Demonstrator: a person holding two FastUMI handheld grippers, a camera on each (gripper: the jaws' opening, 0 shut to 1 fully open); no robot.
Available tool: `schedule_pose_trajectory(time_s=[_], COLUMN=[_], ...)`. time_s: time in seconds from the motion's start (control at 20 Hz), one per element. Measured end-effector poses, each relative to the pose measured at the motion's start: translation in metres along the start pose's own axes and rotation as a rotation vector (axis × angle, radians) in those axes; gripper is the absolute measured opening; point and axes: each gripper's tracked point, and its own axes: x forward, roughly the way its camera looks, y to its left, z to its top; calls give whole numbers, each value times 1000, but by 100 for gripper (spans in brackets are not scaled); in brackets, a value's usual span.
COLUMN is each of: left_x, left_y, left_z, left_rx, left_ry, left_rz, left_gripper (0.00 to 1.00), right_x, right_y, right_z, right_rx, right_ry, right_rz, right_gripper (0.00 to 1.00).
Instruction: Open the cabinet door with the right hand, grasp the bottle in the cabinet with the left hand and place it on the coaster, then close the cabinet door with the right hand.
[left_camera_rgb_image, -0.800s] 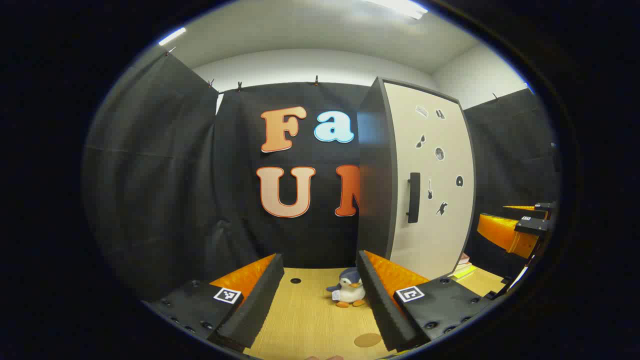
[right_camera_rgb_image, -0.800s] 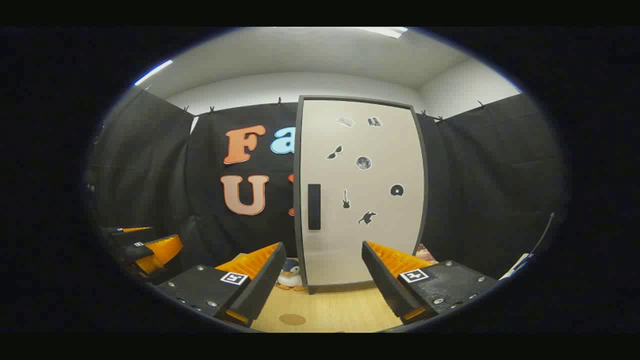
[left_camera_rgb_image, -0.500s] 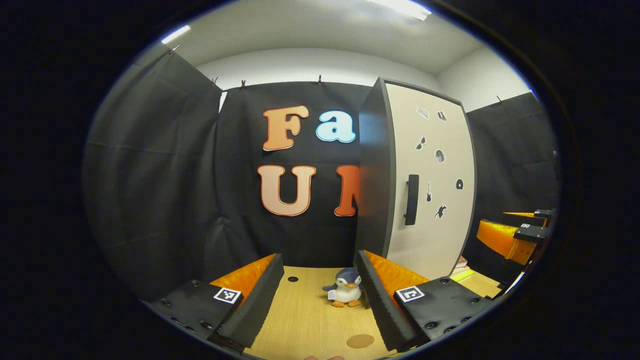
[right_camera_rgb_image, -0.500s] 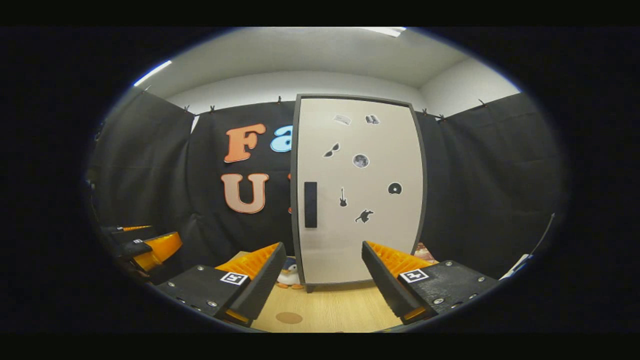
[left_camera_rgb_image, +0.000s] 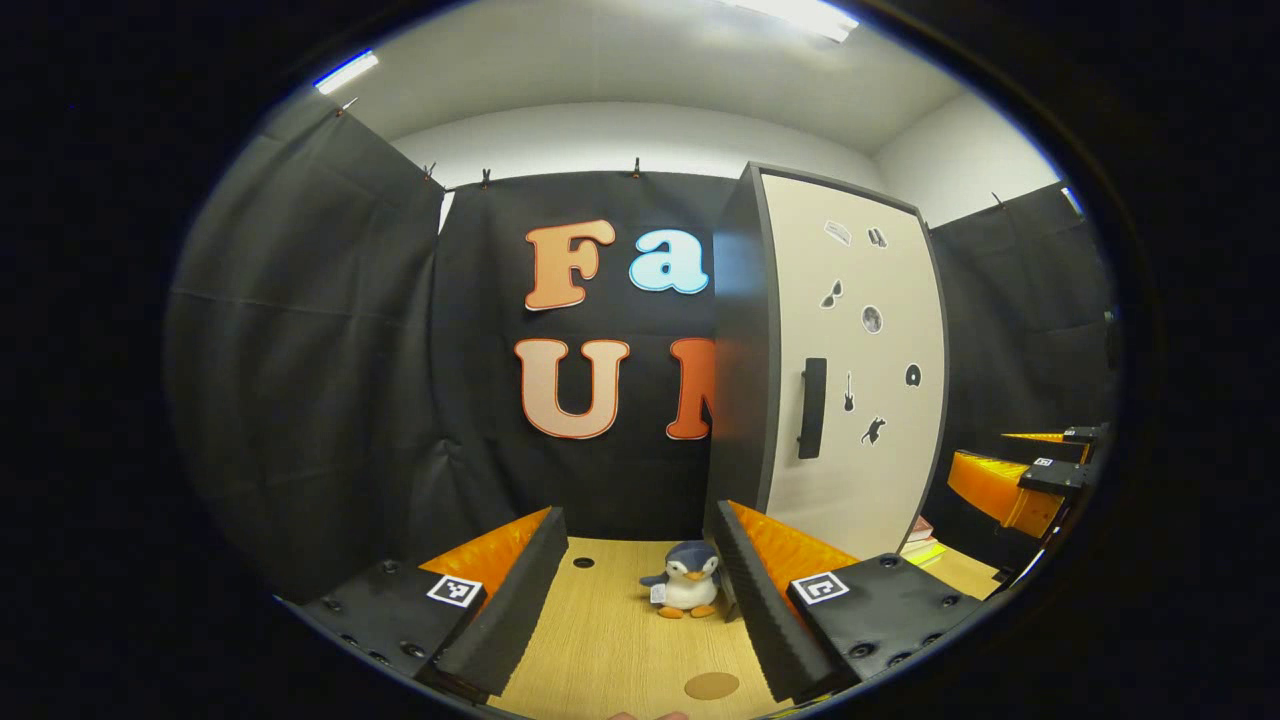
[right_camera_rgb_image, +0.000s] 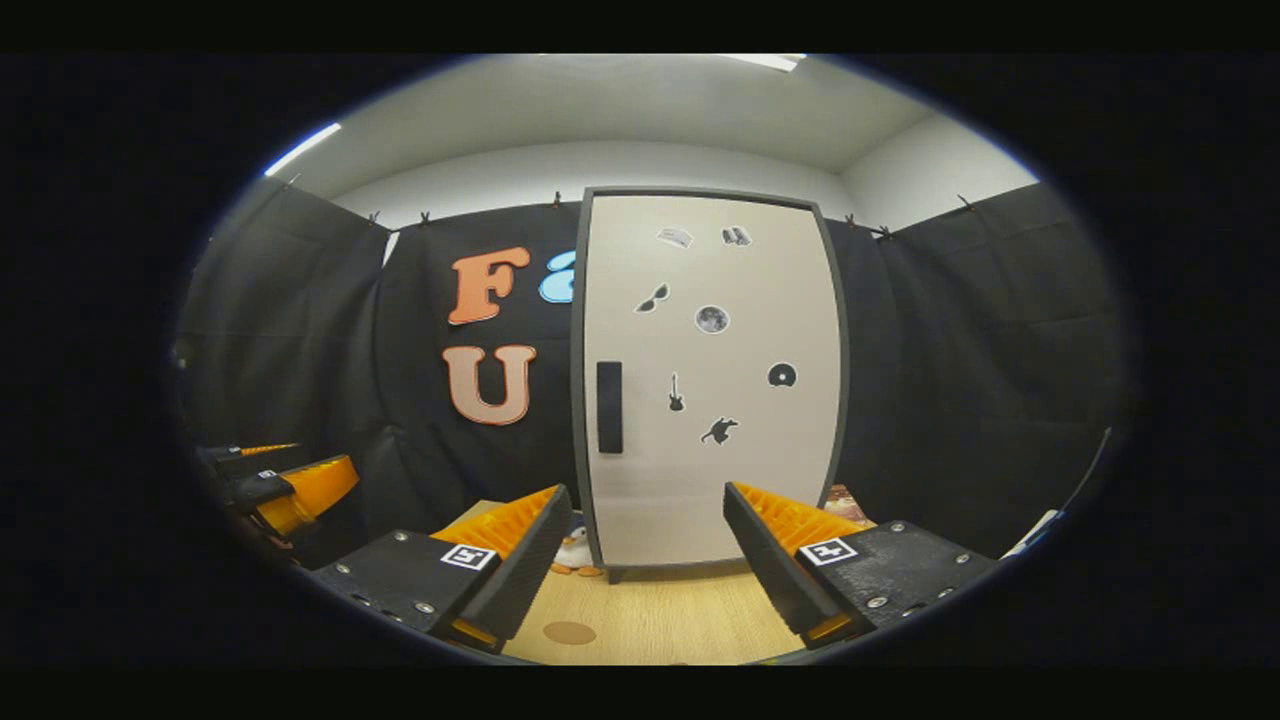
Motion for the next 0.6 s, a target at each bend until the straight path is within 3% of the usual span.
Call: schedule_pose_trajectory(time_s=[0.6], left_x=[13], left_y=[6], left_z=[-8], left_rx=[4], left_ry=[14], left_rz=[-1], left_gripper=[96], right_x=[44], right_y=[12], right_z=[13], right_rx=[-1], right_ry=[-11], right_rz=[21], right_gripper=[95])
